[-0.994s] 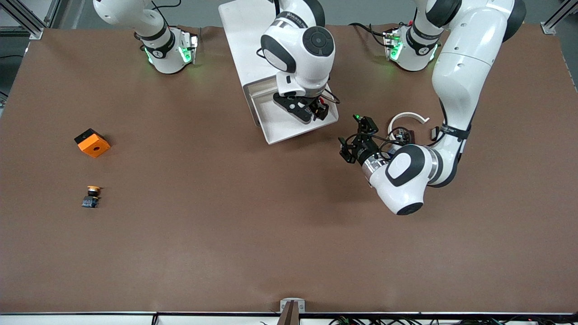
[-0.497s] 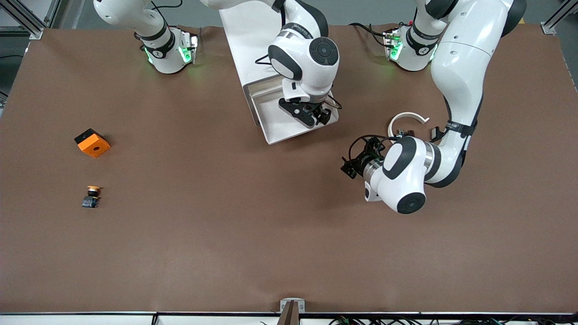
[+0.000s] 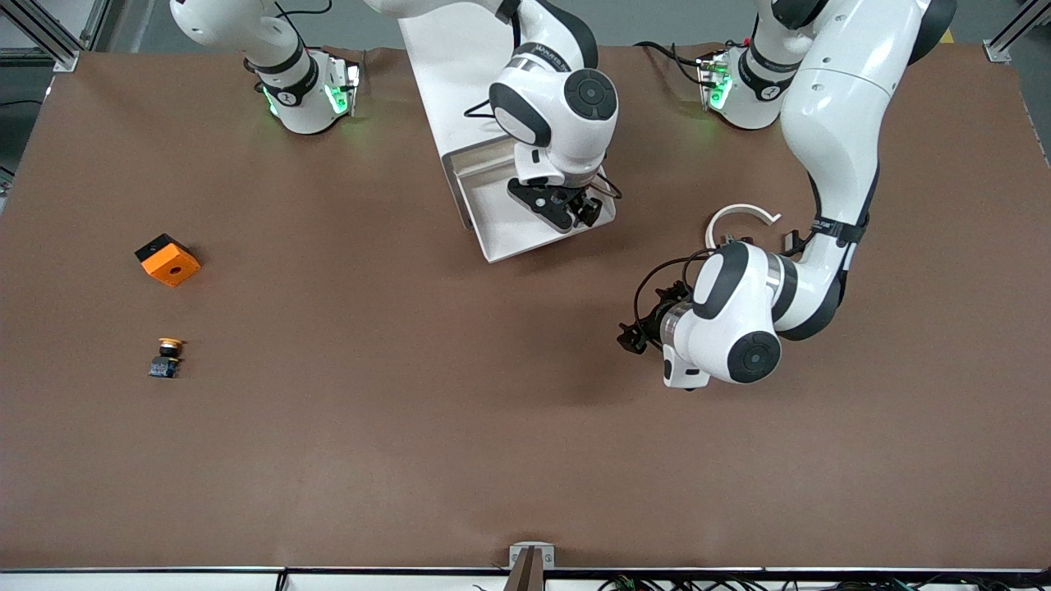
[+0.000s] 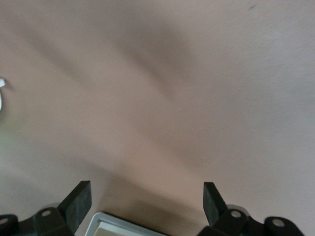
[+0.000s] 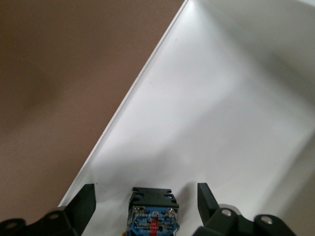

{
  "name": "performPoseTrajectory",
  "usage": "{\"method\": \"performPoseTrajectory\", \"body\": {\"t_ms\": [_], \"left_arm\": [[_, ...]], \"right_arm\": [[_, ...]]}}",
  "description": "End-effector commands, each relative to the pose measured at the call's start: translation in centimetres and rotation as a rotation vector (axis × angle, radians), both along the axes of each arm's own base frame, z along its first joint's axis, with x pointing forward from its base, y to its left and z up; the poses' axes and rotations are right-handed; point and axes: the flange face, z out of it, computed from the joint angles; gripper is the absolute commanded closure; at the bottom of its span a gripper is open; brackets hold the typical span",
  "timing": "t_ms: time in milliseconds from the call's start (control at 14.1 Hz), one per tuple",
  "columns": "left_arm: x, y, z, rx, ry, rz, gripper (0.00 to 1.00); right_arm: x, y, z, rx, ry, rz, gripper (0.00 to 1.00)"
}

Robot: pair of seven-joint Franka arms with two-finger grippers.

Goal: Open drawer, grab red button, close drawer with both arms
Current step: 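Carry the red button toward the yellow button while the left gripper pushes the drawer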

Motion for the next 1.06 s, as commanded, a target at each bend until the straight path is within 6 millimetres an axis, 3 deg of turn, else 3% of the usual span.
{"method": "performPoseTrajectory", "body": {"t_ms": [0, 71, 213, 284, 497, 639, 781, 994], "left_arm": [[0.3, 0.1, 1.3, 0.008, -0.079, -0.056, 0.00], [0.3, 0.1, 1.3, 0.014, -0.090, -0.080, 0.00], [0.9, 0.5, 1.5, 0.014, -0.130, -0.111, 0.00], [1.2, 0.6, 1.9, 0.010, -0.162, -0.135, 0.00], [1.9, 0.8, 3.4, 0.028, -0.262, -0.203, 0.00], [2.1, 1.0, 3.6, 0.025, -0.272, -0.222, 0.00], [2.1, 1.1, 3.6, 0.027, -0.283, -0.262, 0.00], [2.0, 0.9, 3.4, 0.040, -0.296, -0.283, 0.00]], "right_arm": [[-0.6, 0.4, 0.1, -0.014, 0.015, -0.017, 0.23], [-0.8, 0.4, 0.1, -0.021, 0.019, -0.023, 0.36], [-0.9, 0.4, 0.3, -0.024, 0.023, -0.023, 0.90], [-1.0, 0.4, 0.2, -0.025, 0.024, -0.025, 1.00], [-1.1, 0.6, 0.4, -0.021, 0.017, -0.035, 1.00], [-0.1, 0.1, 0.9, -0.013, 0.012, -0.034, 1.00], [2.9, -1.5, 2.6, 0.018, 0.003, -0.036, 1.00], [9.0, -6.4, 7.9, 0.150, 0.045, -0.022, 1.00]]}}
